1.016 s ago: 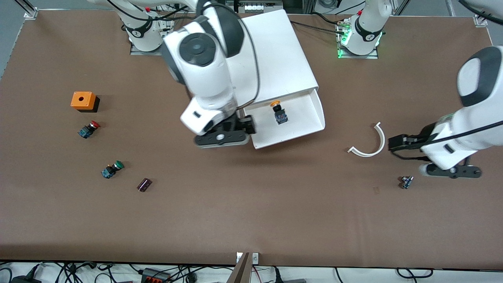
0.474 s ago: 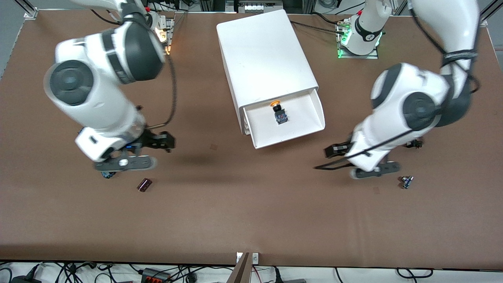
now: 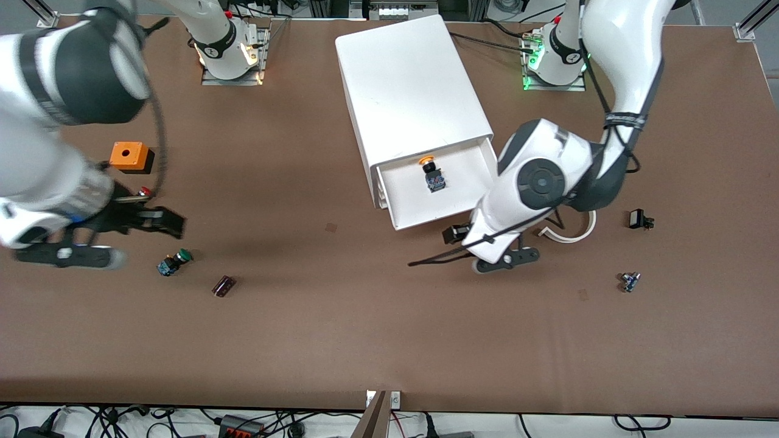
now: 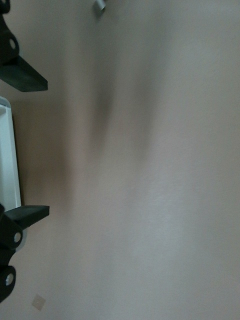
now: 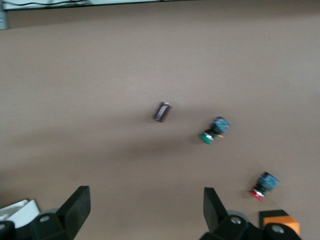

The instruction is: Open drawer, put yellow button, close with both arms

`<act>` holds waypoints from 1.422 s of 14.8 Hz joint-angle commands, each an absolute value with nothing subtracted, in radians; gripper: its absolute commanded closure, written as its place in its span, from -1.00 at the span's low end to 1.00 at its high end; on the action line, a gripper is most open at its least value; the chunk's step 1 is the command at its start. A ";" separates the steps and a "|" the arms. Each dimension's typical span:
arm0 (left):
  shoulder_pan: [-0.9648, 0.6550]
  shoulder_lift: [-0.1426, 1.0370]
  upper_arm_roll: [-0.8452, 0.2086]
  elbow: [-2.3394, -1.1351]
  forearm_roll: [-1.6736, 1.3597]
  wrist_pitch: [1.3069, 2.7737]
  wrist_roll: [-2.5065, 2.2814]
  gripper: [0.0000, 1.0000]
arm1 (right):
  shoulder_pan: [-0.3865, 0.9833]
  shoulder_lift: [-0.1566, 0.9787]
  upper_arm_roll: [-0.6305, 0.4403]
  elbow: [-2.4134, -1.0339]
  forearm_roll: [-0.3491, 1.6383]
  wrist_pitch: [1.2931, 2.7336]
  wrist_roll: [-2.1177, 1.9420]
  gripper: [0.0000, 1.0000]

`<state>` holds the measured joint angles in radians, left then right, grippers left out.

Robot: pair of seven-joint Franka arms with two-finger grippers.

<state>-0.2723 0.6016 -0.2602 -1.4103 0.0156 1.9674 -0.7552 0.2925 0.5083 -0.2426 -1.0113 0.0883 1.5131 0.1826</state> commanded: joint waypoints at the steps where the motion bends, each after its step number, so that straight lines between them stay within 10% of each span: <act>1: -0.300 0.537 -0.259 -1.521 0.017 2.000 -0.804 -1.00 | 0.204 0.404 -0.221 -1.156 0.092 1.537 0.082 -1.00; 6: -0.370 0.476 -0.279 -1.631 0.003 1.965 -0.821 -1.00 | 0.020 0.298 -0.120 -1.293 0.081 1.621 -0.041 -1.00; 21: -0.312 0.451 -0.373 -1.605 0.008 1.801 -0.805 -1.00 | 0.054 0.028 -0.115 -1.650 0.009 1.646 -0.028 -1.00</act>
